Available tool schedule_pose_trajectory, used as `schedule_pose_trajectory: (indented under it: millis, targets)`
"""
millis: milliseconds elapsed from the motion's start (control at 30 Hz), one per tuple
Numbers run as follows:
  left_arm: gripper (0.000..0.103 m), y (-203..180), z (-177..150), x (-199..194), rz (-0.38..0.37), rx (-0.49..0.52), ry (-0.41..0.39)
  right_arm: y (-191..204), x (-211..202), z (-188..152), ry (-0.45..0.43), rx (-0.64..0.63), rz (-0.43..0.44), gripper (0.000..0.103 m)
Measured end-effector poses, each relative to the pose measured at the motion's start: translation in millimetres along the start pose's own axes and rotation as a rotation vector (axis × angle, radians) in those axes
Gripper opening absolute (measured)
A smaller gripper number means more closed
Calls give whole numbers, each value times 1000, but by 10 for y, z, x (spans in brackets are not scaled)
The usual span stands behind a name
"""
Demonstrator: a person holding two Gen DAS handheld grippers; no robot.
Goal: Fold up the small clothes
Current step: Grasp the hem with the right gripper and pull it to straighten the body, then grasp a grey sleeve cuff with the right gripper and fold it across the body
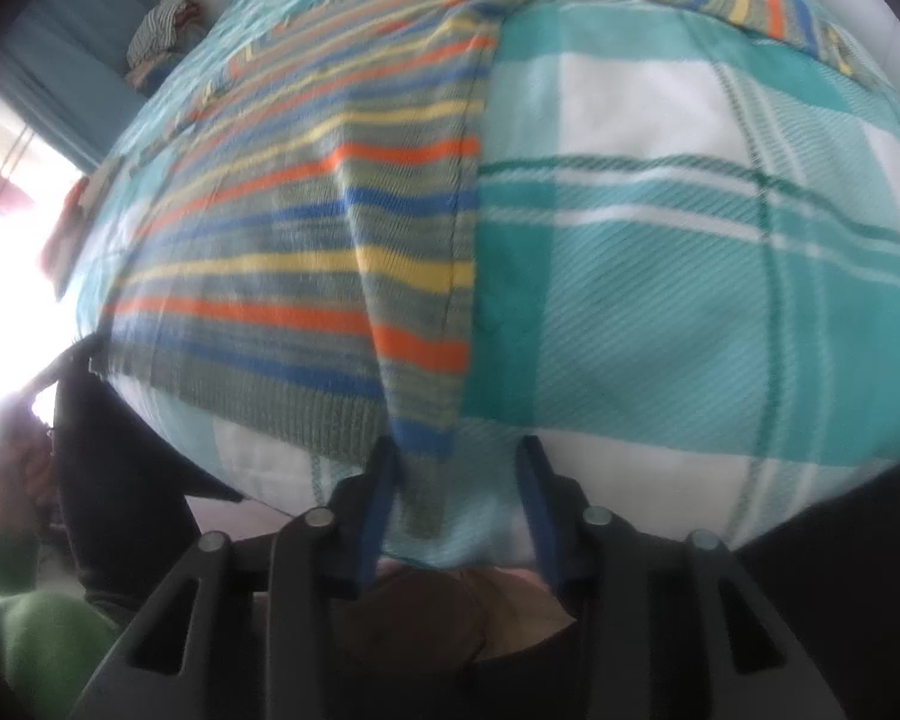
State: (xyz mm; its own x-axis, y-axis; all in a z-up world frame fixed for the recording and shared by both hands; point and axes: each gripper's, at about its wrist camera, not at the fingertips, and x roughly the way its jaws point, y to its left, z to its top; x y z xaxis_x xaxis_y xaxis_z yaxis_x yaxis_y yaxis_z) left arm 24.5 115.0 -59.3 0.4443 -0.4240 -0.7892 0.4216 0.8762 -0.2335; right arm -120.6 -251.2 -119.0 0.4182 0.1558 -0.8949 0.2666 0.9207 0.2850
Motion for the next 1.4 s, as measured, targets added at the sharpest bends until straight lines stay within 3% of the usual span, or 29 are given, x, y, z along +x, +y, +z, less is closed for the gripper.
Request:
schedule_pose_trajectory:
  millis: [133, 200, 267, 400, 500, 600, 633, 667, 700, 733, 833, 900, 967, 1067, 1233, 1333, 1400]
  targets:
    - [96, -285, 327, -241, -85, 11, -185, -477, -769, 557, -237, 72, -34, 45]
    - [97, -426, 499, -183, -144, 11, -236, -830, -1078, 948, -377, 130, -51, 62]
    - [97, -572, 643, -33, -185, 25, -256, -1313, -1162, 1326, -446, 248, -42, 70]
    - [97, -697, 708, 342, -226, 32, -223, -2163, -776, 1779, -372, 465, -106, 70]
    - [97, -670, 639, 613, -230, -5, -150, -2558, -529, 1842, -382, 530, -55, 70]
    - [97, -620, 549, 864, -213, -35, -93, -2713, -257, 1957, -356, 533, -4, 69]
    - [97, -599, 531, 933, -198, -45, -71, -2701, -219, 2001, -358, 518, -5, 67]
    - [97, -578, 510, 982, -183, -54, -52, -2670, -216, 2060, -360, 493, -11, 41]
    - [97, -559, 499, 1000, -176, -63, -41, -2655, -220, 2114, -349, 478, 4, 7]
    - [97, -541, 487, 990, -175, -68, -42, -2648, -254, 2143, -353, 478, 5, 4]
    - [97, -514, 467, 956, -166, -73, -66, -2625, -365, 2173, -376, 425, -151, 4]
    - [97, -522, 471, 984, -151, -60, -66, -2611, -286, 2175, -359, 421, -134, 5]
    - [97, -536, 456, 990, -137, -42, -73, -2611, -262, 2149, -376, 436, -96, 13]
    - [97, -528, 400, 974, -131, -26, -98, -2703, -350, 1991, -437, 528, -11, 43]
    - [97, -453, 339, 1012, -139, -44, -108, -2689, -460, 1701, -451, 620, 120, 45]
    - [97, -462, 378, 1014, -140, -55, -111, -2761, -279, 1541, -424, 765, 228, 46]
    - [97, -463, 412, 1006, -149, -65, -106, -2845, -174, 1450, -479, 871, 317, 45]
